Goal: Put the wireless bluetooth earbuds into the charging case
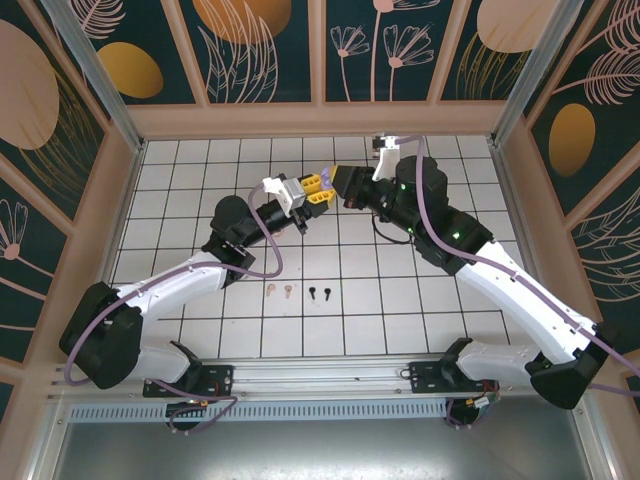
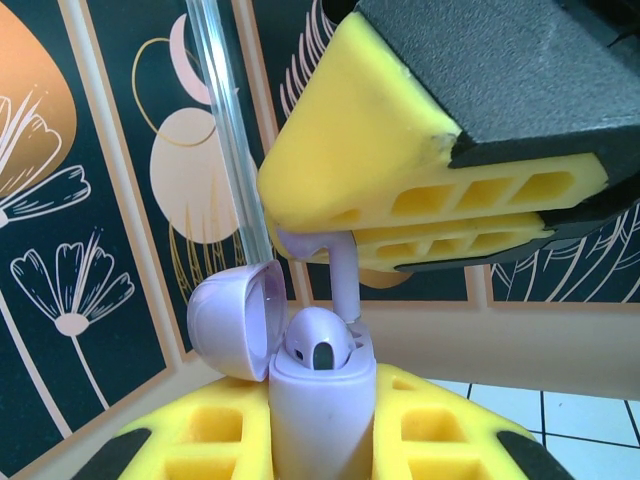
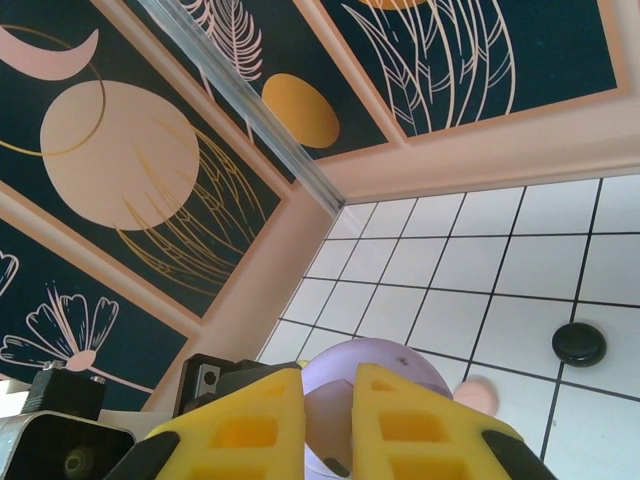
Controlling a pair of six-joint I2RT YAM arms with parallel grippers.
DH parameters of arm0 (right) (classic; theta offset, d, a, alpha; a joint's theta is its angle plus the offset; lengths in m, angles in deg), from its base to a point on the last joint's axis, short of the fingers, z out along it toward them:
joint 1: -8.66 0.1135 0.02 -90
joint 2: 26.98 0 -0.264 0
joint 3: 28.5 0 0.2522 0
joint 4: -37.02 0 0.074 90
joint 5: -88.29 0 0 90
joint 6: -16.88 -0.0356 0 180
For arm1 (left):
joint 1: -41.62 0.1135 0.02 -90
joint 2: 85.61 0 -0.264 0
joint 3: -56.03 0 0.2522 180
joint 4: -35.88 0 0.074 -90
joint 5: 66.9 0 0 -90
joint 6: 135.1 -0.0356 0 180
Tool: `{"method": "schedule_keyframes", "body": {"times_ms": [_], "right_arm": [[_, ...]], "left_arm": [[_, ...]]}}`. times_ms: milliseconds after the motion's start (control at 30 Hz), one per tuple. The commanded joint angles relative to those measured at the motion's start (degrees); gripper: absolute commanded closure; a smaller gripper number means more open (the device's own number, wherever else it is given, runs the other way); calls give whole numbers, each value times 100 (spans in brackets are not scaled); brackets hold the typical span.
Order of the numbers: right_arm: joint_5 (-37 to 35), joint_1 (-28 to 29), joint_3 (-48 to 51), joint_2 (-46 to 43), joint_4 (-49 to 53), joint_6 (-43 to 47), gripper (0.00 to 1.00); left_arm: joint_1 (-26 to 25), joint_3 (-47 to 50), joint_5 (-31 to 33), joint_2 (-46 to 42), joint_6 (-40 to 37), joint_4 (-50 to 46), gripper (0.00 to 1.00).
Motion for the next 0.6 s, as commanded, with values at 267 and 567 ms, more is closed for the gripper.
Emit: {"method": "schedule_keyframes", "body": {"times_ms": [267,567], "right_arm": [[-231,29,181,-23,-201,-4,86],[-232,25,341,-40,-197,21,87]], "left_arm": [[-36,-127,-92,-163,116,328,100],[-37,-151,-110,-182,167,403,100]]}}
